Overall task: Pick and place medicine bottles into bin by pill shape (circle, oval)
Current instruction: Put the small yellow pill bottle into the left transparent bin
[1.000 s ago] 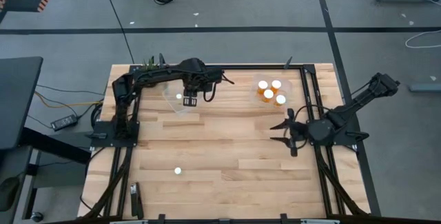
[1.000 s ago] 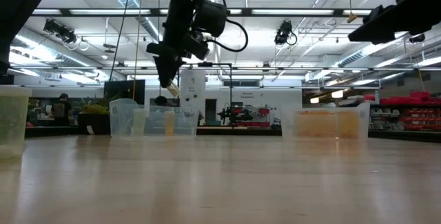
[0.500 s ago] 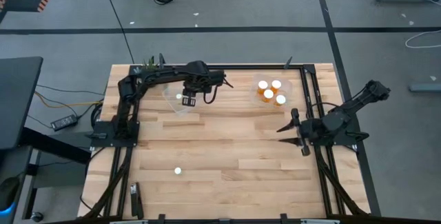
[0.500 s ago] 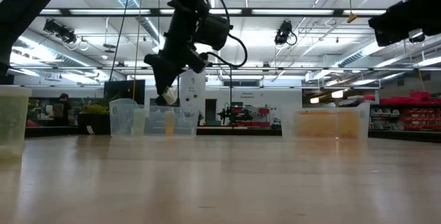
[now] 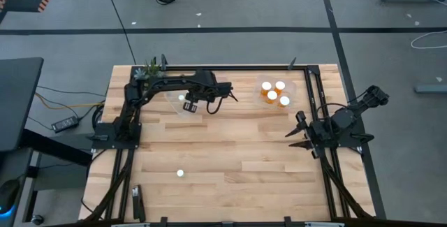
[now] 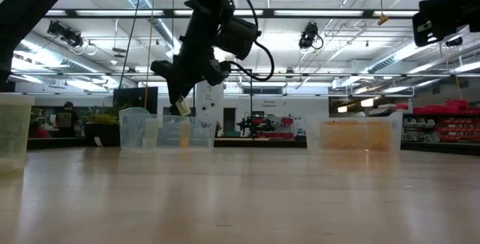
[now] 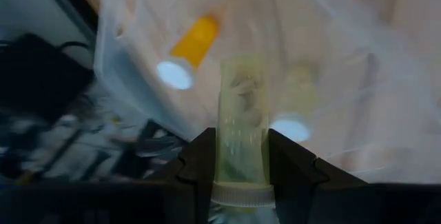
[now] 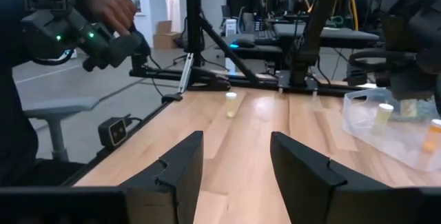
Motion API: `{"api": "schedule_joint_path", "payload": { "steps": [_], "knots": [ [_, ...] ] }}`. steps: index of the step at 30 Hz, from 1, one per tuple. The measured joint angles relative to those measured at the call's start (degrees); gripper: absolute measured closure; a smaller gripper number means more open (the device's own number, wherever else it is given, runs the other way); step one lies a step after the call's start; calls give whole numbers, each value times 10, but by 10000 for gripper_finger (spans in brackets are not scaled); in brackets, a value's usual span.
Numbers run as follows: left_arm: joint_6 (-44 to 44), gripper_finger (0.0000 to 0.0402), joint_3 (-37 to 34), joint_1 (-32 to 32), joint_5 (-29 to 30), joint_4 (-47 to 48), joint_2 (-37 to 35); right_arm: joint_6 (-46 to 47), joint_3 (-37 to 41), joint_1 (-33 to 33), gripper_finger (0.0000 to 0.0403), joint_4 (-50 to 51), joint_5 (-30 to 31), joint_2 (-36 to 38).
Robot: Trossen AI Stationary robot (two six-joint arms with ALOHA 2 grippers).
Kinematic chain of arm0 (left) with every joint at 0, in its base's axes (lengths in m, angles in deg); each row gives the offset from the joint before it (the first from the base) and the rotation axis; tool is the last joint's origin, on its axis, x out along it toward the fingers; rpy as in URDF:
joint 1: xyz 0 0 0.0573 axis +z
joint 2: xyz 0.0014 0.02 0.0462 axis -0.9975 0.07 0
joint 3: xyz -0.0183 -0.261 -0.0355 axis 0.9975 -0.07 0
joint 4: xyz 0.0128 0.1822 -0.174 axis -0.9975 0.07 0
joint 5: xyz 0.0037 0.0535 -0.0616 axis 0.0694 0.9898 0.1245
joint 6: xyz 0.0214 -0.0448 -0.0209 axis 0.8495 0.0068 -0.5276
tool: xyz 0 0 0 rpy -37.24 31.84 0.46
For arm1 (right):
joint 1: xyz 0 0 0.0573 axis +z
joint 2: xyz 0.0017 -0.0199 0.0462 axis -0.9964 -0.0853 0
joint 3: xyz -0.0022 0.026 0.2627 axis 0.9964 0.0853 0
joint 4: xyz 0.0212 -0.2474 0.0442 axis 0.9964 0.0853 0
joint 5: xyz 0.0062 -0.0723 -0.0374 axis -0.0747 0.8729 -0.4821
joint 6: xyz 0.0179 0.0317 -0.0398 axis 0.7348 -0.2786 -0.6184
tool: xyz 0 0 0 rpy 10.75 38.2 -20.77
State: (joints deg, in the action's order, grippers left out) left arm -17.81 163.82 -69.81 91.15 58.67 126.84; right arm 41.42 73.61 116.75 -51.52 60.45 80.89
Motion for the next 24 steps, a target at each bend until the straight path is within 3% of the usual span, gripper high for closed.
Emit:
{"api": "schedule_joint_path", "payload": {
  "steps": [6, 24],
  "knots": [
    [45, 282, 0, -11, 71, 15, 25, 16, 0, 0, 226, 1, -3, -1],
    [83, 281, 0, -14, 102, 46, 101, 32, 0, 0, 226, -1, -5, -2]
  ]
}}
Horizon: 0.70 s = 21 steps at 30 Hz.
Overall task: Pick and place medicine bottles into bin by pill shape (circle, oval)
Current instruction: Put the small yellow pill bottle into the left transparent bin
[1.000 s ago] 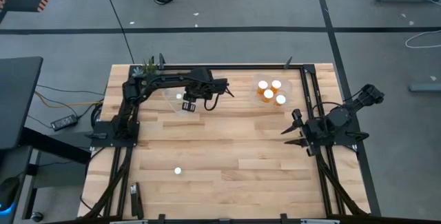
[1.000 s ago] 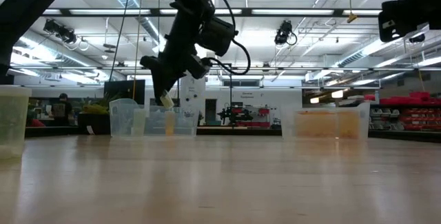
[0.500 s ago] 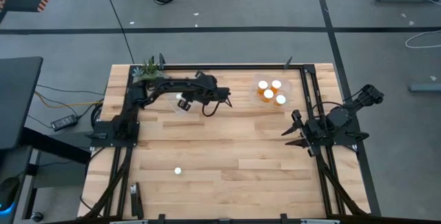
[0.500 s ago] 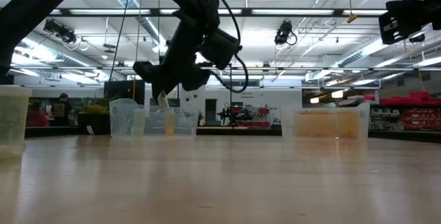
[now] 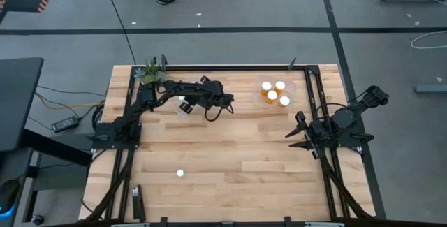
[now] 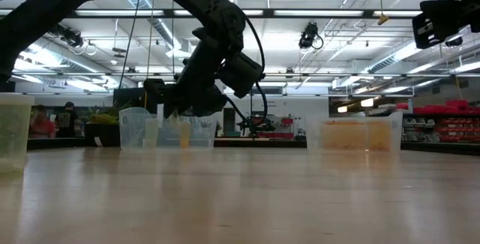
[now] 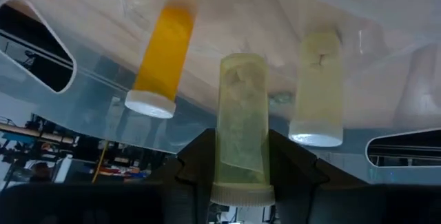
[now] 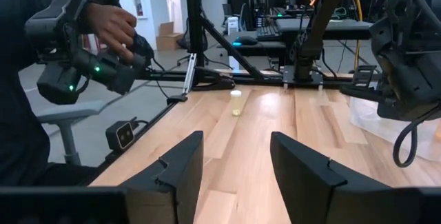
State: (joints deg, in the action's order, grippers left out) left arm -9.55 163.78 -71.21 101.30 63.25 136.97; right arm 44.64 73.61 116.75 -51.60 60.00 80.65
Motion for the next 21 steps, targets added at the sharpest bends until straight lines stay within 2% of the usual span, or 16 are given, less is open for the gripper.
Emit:
{"api": "schedule_joint_path", "payload": {
  "steps": [10, 21],
  "knots": [
    [8, 281, -17, -1, -28, -16, 3, 4, 0, 0, 226, 1, 0, 0],
    [48, 280, -86, -4, -29, -66, 3, 4, 0, 0, 226, 2, 0, 0]
  ]
}}
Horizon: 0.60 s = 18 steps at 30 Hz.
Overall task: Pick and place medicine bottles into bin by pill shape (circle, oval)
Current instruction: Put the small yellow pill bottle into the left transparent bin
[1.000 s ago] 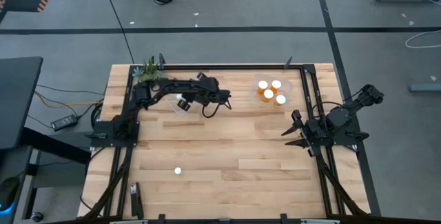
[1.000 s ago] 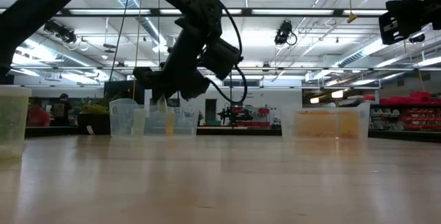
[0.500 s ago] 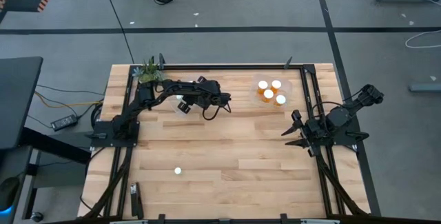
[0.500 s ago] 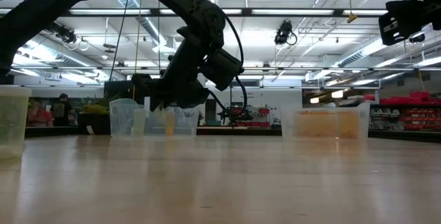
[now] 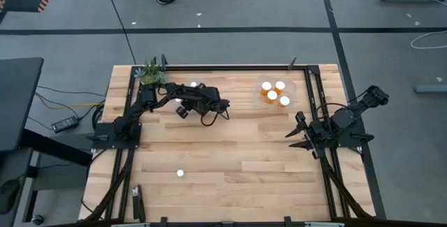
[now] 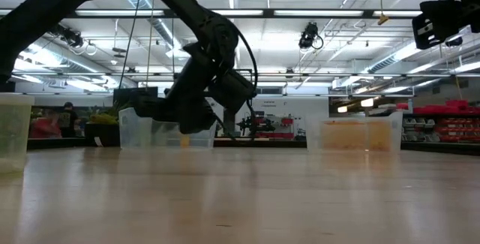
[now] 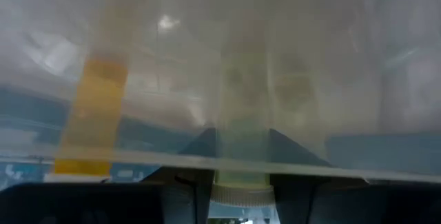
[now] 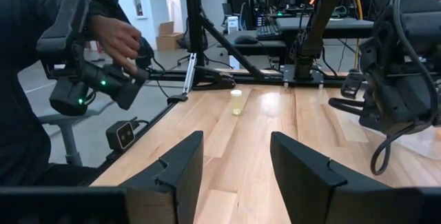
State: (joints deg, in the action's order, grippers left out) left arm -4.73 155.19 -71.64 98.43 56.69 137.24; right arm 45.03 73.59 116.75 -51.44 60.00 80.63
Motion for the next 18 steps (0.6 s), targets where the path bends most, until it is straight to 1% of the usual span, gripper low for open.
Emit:
{"api": "schedule_joint_path", "payload": {
  "steps": [4, 13, 18],
  "knots": [
    [4, 280, -11, -1, 1, -5, -1, -1, 0, 0, 226, 0, 0, 0],
    [7, 279, -12, -2, 1, -9, -1, -2, 0, 0, 226, 0, 0, 0],
    [12, 264, -12, -5, 0, -11, -1, -2, 0, 0, 226, 0, 0, 0]
  ]
}}
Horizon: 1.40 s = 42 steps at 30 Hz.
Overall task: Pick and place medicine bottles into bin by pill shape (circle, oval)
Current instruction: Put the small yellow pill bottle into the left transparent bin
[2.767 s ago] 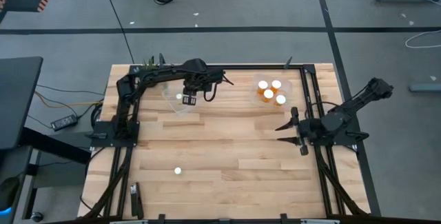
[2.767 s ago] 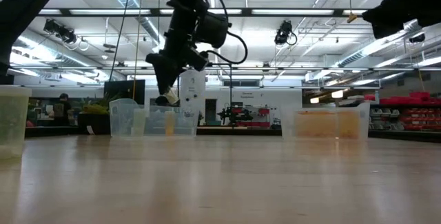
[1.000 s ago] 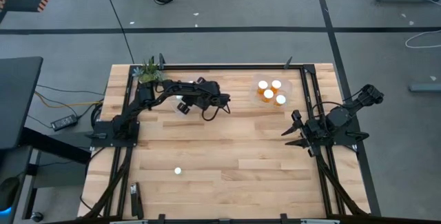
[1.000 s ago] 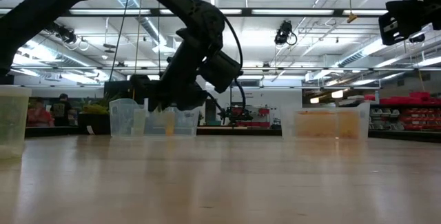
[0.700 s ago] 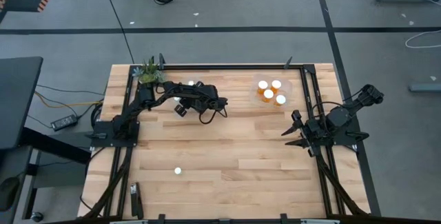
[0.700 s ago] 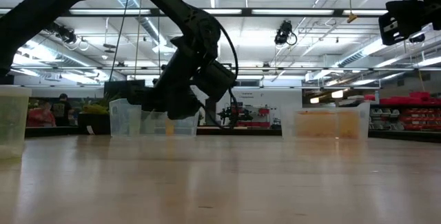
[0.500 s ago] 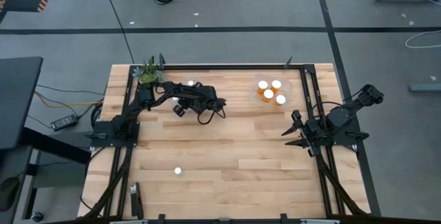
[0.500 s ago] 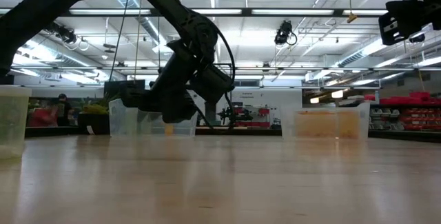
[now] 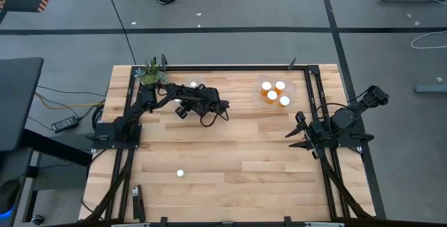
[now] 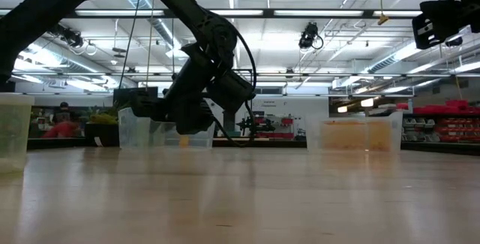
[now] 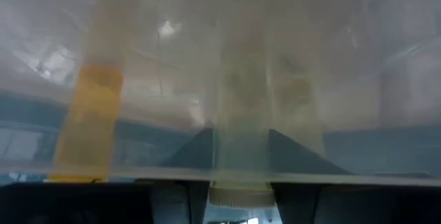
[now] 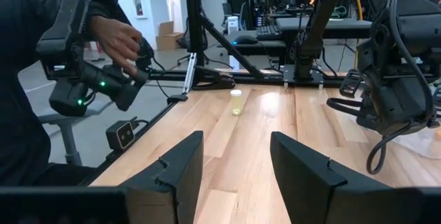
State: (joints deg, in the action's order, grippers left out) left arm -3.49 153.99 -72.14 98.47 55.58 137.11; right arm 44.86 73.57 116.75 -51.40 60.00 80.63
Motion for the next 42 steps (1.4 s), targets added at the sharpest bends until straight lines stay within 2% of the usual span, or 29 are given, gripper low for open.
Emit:
{"api": "schedule_joint_path", "payload": {
  "steps": [8, 12, 20, 33, 42],
  "knots": [
    [7, 208, -1, -7, -1, -6, 0, 1, 0, 0, 226, 5, 0, 0],
    [3, 194, -1, -6, 1, 1, 1, 2, 0, 0, 226, 5, 0, 0],
    [0, 210, -1, -6, 8, 15, 1, 2, 0, 0, 226, 5, 0, 0],
    [-31, 208, 0, -6, 18, 51, -7, 2, 0, 0, 226, 5, 0, 0],
    [-60, 199, 65, -6, 18, 88, -7, 2, 0, 0, 226, 5, 0, 0]
  ]
}}
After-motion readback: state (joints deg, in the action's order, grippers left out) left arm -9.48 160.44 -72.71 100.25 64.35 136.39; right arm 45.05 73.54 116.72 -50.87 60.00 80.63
